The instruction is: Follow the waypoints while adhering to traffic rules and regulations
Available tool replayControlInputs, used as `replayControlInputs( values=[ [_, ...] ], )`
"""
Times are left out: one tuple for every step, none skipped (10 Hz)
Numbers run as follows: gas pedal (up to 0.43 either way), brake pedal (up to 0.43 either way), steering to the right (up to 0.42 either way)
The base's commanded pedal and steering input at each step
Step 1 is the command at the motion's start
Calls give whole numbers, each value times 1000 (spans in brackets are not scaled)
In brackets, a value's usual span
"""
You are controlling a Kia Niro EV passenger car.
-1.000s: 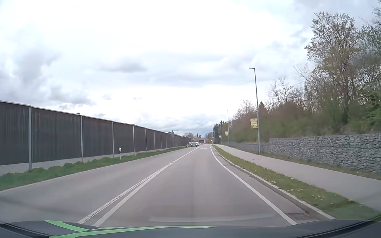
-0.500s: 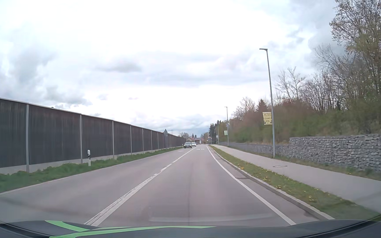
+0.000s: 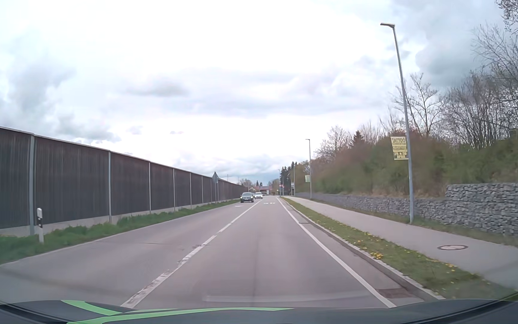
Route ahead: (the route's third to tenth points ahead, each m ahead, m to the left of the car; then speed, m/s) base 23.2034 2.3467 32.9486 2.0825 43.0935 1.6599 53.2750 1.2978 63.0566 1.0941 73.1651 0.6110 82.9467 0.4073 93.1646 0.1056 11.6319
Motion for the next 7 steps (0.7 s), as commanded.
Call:
replayControlInputs(
  values=[
    [98,0,9],
    [98,0,9],
    [98,0,9],
    [98,0,9],
    [98,0,9],
    [98,0,9],
    [98,0,9]
  ],
)
